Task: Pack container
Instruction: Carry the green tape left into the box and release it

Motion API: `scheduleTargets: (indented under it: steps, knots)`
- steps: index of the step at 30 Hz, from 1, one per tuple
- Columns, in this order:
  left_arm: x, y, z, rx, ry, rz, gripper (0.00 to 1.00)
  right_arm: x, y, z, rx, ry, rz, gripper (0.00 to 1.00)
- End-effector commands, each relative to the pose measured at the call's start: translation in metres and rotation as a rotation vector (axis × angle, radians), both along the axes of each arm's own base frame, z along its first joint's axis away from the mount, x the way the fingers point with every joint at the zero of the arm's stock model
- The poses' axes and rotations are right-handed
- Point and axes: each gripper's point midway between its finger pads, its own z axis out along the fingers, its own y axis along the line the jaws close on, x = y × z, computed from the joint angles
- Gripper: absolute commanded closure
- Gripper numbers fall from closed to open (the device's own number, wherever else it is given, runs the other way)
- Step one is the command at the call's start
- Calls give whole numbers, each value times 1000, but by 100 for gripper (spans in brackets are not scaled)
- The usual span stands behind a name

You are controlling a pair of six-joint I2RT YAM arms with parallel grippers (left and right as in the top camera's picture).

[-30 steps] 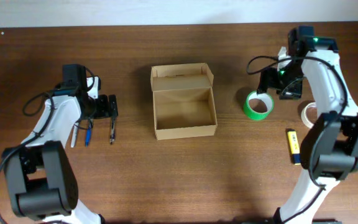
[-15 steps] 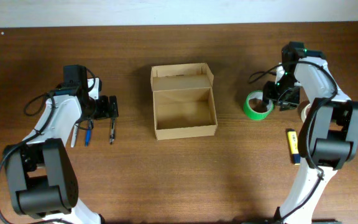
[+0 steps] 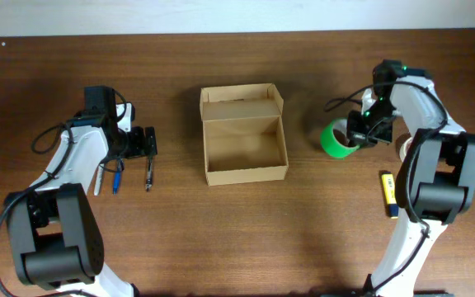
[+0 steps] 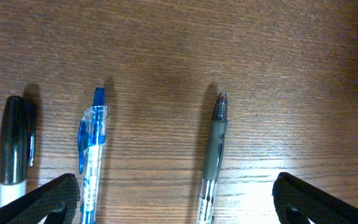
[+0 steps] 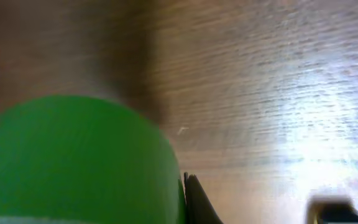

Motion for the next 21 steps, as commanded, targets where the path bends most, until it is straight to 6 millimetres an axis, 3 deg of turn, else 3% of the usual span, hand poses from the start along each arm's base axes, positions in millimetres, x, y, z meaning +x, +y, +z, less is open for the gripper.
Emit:
scheduleTargets:
  steps: [1,4,7,10,13,15,17,21]
  knots:
    - [4,0,2,-5,-9,-15,1,35,16,107,30,-265,53,96]
    - [4,0,2,-5,-9,-15,1,42,33,175,11,-426,144,96]
    - [4,0,2,-5,-9,-15,1,44,67,237,-4,-608,308,96]
    - [4,0,2,-5,-9,-15,1,36,105,269,-11,-703,421,96]
    - [4,0,2,-5,-9,-15,1,26,148,270,-6,-724,586,96]
    - [4,0,2,-5,-9,-15,1,20,175,259,-21,-706,700,96]
    - [4,0,2,-5,-9,-15,1,14,207,234,-78,-656,845,96]
    - [4,0,2,-5,-9,-15,1,6,247,198,-64,-581,967,96]
